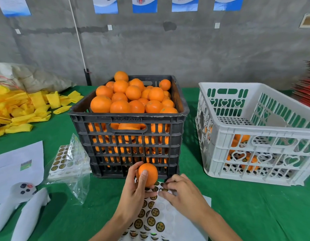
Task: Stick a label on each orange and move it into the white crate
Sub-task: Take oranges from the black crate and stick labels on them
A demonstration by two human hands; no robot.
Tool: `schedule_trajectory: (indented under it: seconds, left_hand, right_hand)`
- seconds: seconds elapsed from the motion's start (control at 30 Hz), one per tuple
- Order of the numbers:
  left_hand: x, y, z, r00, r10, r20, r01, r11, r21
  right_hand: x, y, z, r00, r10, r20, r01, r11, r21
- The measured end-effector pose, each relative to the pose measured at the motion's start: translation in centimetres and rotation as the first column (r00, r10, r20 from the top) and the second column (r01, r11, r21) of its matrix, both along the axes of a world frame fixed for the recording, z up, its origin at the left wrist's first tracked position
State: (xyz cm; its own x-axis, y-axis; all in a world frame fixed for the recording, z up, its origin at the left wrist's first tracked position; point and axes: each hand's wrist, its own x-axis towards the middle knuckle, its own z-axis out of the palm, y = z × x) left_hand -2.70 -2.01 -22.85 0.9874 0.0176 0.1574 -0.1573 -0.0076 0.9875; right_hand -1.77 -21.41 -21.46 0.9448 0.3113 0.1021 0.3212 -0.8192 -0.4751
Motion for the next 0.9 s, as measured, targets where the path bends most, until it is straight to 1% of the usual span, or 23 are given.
schedule_trajectory:
  seconds: [0.17,0.23,0.3,0.37,0.4,0.43,0.5,0.53,0.57,0.6,0.67,0.73,0.77,0.8,0.83,0.87,0.9]
  left_hand:
    - [-0.4,-0.2,0.1,0.999,-0.044,0.022,0.043,0.998,0.050]
    - [-0.6,-0.3,0.1,0.996,-0.088,0.020,0.086,0.994,0.070]
    - [-0.7,-0.4,0.1,0.991,-0.133,0.012,0.132,0.987,0.097]
    - [-0.8,-0.5,0.0,0.985,-0.170,0.012,0.167,0.977,0.132]
    - [-0.8,-0.5,0.0,0.983,-0.182,0.016,0.178,0.971,0.157]
    - [-0.8,-0.6,0.0,0.981,-0.191,0.024,0.183,0.966,0.184]
    - [-0.9,-0.7,0.0,0.979,-0.198,0.038,0.184,0.956,0.229]
    - [-0.8,-0.8,0.1,0.979,-0.200,0.040,0.184,0.952,0.247]
    - [-0.8,-0.8,0.2,0.979,-0.199,0.039,0.183,0.948,0.260]
    - [-0.8,-0.8,0.3,0.980,-0.196,0.035,0.180,0.947,0.266]
    - [-0.7,-0.6,0.6,0.982,-0.190,0.024,0.178,0.953,0.245]
    - [-0.6,-0.6,0.9,0.983,-0.182,0.013,0.176,0.968,0.179]
    - [-0.5,-0.7,1.1,0.985,-0.173,0.014,0.169,0.975,0.143]
    - [-0.4,-0.8,1.5,0.987,-0.158,0.026,0.154,0.982,0.107]
    - [-0.4,-1.0,2.0,0.989,-0.139,0.041,0.136,0.988,0.071]
    - [-0.4,-1.2,2.6,0.991,-0.120,0.057,0.118,0.992,0.044]
    - [-0.4,-1.4,3.3,0.992,-0.103,0.073,0.101,0.995,0.024]
  right_hand:
    - [-0.1,-0.5,-0.6,1.000,0.025,0.018,-0.026,0.999,0.045]
    - [0.1,-0.6,-0.8,1.000,0.012,-0.020,-0.009,0.993,0.121]
    - [0.3,-0.7,-1.0,0.995,-0.014,-0.099,0.038,0.969,0.246]
    - [0.4,-0.8,-0.8,0.969,-0.050,-0.242,0.154,0.887,0.435]
    - [0.4,-0.9,-0.7,0.956,-0.073,-0.285,0.216,0.831,0.512]
    - [0.3,-0.9,-0.6,0.951,-0.111,-0.289,0.263,0.779,0.569]
    - [0.2,-0.9,-0.2,0.948,-0.246,-0.204,0.319,0.704,0.634]
    - [0.1,-0.8,0.0,0.942,-0.303,-0.145,0.320,0.679,0.661]
    - [-0.1,-0.7,0.2,0.943,-0.317,-0.102,0.297,0.657,0.693]
    - [-0.3,-0.4,0.4,0.953,-0.290,-0.080,0.256,0.641,0.723]
    - [-0.7,0.1,0.7,0.975,-0.198,-0.102,0.200,0.578,0.791]
    - [-1.0,0.3,1.3,0.981,-0.120,-0.152,0.191,0.481,0.856]
    - [-1.1,0.2,1.6,0.985,-0.087,-0.152,0.175,0.462,0.870]
    - [-1.3,0.2,1.9,0.990,-0.065,-0.126,0.142,0.478,0.867]
    - [-1.5,0.1,2.2,0.995,-0.059,-0.079,0.098,0.522,0.847]
    - [-1.9,0.0,2.4,0.998,-0.066,-0.010,0.048,0.597,0.801]
    - [-2.2,0.1,2.6,0.992,-0.083,0.090,-0.005,0.704,0.710]
